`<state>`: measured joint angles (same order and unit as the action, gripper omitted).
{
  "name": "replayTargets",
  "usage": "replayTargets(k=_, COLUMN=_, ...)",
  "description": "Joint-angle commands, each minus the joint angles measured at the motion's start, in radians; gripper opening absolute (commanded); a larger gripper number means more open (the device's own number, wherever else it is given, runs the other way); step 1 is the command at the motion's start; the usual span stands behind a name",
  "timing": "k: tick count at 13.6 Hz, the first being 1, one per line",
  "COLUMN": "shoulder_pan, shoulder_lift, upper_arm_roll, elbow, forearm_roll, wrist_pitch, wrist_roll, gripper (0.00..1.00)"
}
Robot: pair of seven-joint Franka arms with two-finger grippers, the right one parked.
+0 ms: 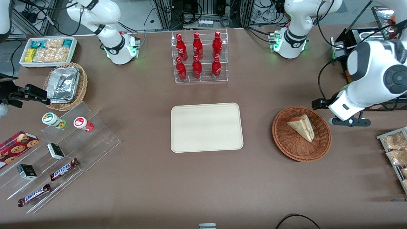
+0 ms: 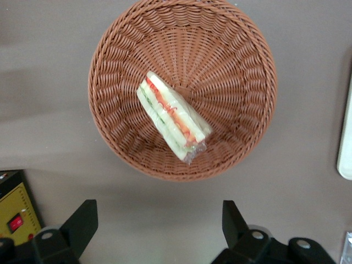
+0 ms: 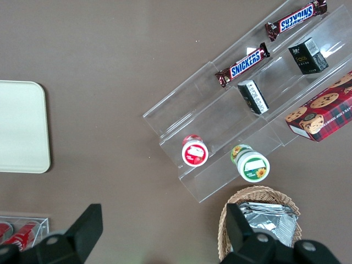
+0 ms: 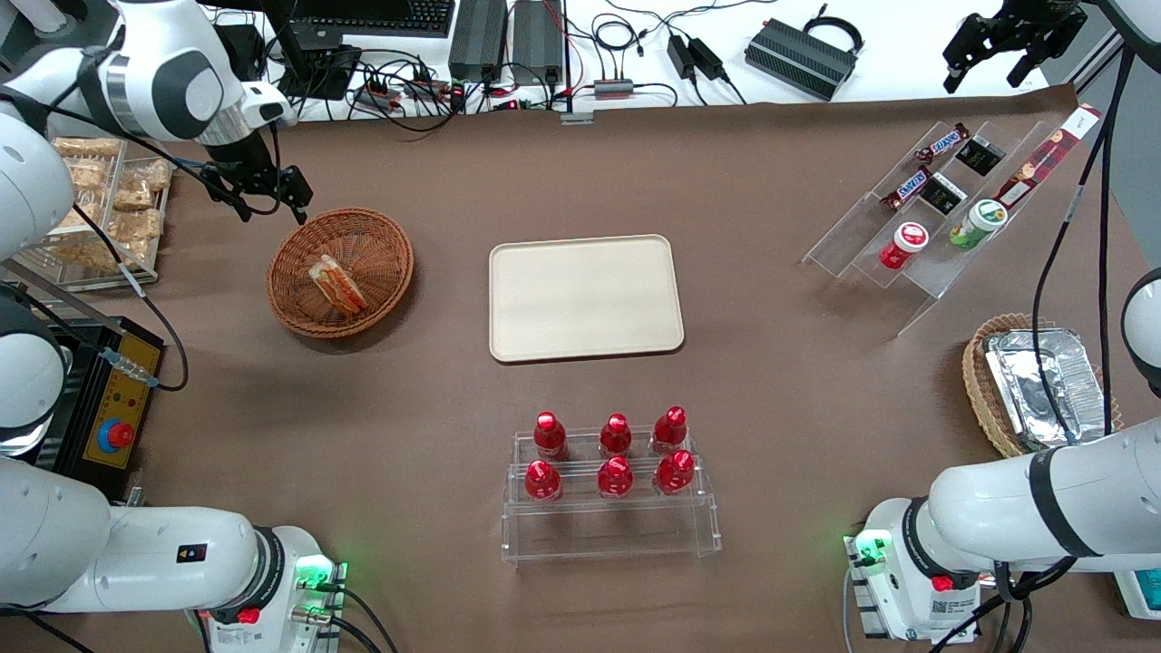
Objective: Place sandwich from basket to tray
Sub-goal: 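Lower the open left gripper over the wrapped sandwich in the basket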
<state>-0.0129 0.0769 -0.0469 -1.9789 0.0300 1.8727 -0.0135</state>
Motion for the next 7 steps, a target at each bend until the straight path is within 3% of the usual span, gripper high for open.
replayTargets(k=1, shoulder_pan=0.008, shoulder_lift=0.029, upper_arm_roll=-0.008, elbow=-0.034, forearm_roll=0.016, wrist_pitch=0.077, wrist_roll=-0.069, gripper=1.00)
replayTargets(k=7, shoulder_pan=0.001, shoulder_lift=0.080, upper_arm_roll=-0.010, elbow=-0.076, forearm_roll=0.016, wrist_pitch=0.201, wrist_roll=-0.385, gripper=1.00)
